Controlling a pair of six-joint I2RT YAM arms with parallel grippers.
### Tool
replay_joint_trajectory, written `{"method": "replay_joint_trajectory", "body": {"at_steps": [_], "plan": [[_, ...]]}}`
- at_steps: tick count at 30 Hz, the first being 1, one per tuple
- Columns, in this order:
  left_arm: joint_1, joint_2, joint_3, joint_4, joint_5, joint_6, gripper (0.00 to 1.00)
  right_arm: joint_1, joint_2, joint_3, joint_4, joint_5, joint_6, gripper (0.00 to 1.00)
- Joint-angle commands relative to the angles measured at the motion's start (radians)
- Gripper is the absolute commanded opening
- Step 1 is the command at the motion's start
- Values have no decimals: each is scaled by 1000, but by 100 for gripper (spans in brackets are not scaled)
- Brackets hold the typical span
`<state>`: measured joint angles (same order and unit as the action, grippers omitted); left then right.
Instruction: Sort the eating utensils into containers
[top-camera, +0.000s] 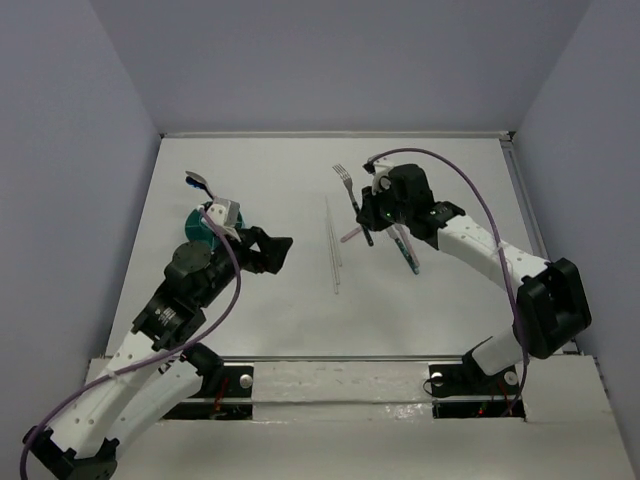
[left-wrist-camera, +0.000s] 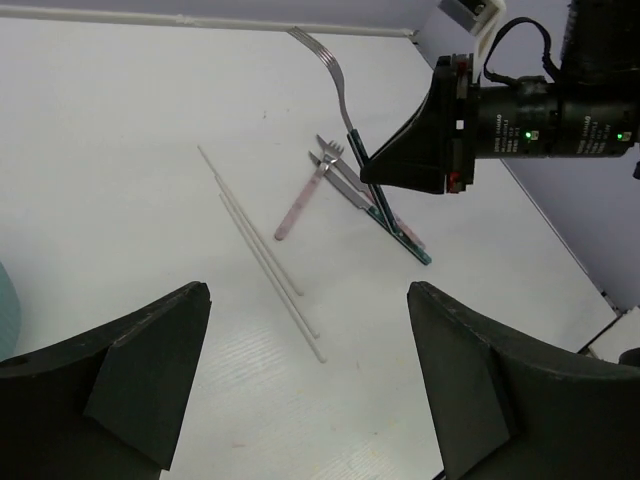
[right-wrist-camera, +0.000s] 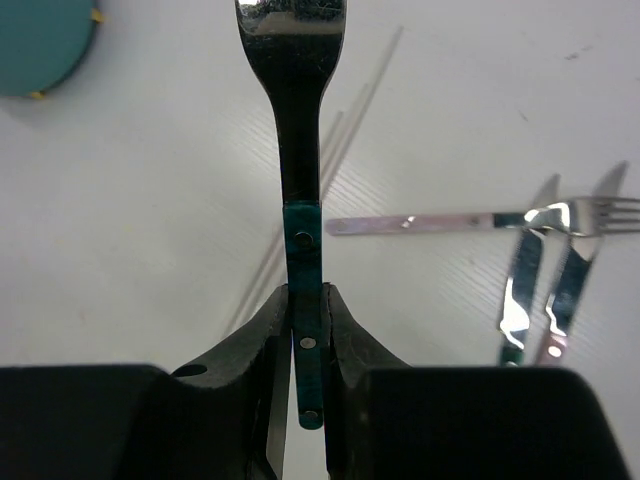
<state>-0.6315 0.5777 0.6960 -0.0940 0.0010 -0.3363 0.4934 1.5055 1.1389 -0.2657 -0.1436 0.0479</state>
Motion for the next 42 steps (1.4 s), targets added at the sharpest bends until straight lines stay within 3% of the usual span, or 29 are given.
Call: {"method": "replay_joint_trajectory", "body": {"at_steps": [1, 8, 16, 22, 26, 37, 42], "plan": [[61, 42, 7, 69, 63, -36, 80, 57, -42, -19, 272, -83, 164, 0], [170, 142, 5, 88, 159, -73, 76, 177, 33, -21, 514, -215, 305, 0], [179, 217, -4, 161, 237, -102, 70, 292, 148, 33, 582, -214, 317, 0], [188, 234, -4, 149, 180, -101, 62, 326, 157, 21, 628, -221, 325, 0], [188, 263, 3, 128, 153, -102, 50, 335, 139, -1, 649, -214, 325, 0], [197, 289, 10, 139, 133, -112, 44, 376, 118, -27, 681, -228, 334, 0], [197, 286, 7, 142, 128, -116, 32, 395, 104, -47, 701, -232, 343, 0]]}}
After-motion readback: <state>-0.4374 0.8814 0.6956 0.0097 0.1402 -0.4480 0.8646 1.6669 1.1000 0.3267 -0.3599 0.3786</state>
